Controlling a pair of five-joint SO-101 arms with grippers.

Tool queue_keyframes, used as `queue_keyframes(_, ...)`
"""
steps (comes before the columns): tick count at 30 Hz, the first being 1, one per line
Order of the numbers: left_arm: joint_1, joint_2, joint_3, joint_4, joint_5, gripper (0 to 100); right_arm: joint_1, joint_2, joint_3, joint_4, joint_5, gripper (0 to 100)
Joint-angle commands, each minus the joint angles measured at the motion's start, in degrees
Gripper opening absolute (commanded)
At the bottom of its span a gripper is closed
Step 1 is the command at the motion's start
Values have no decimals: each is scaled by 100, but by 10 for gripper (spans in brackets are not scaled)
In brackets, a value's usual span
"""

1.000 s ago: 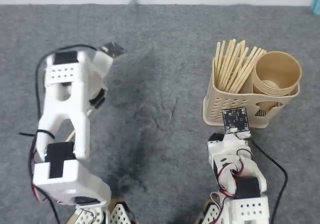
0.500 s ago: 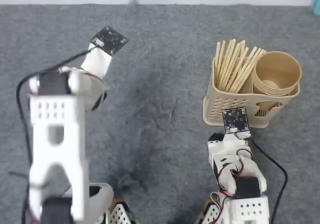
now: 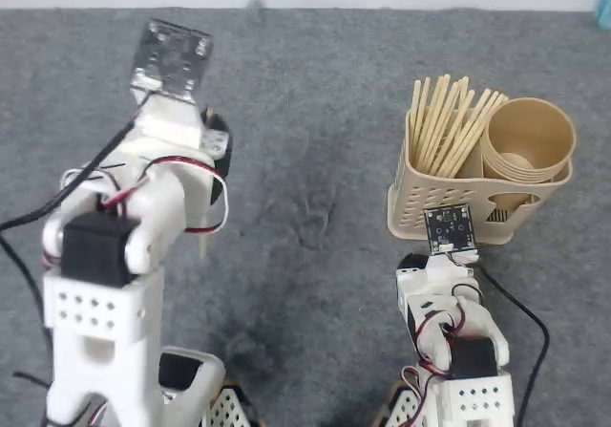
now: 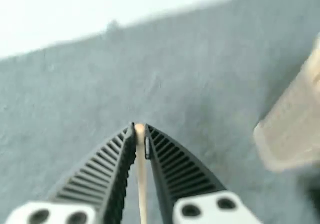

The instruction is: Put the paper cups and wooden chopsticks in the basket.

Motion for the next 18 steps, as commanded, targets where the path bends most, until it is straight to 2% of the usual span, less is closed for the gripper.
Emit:
queue_keyframes(1,501,-545,13,-695,510,12,-13,-101,0,13,97,8)
queue_keyframes(5,985,-1125,593,-1582,1099,12,-13,-101,0,13,97,8)
queue_keyframes(10,1116,-1829,1859,-3604,1890,12,-13,-101,0,-4,97,8)
queue_keyframes(15,1459,-2040,2730,-5829,2048,12,-13,-101,9,-4,97,8)
queue_keyframes(18,1873,-2022,2853,-6505,2057,12,-13,-101,9,-4,97,8)
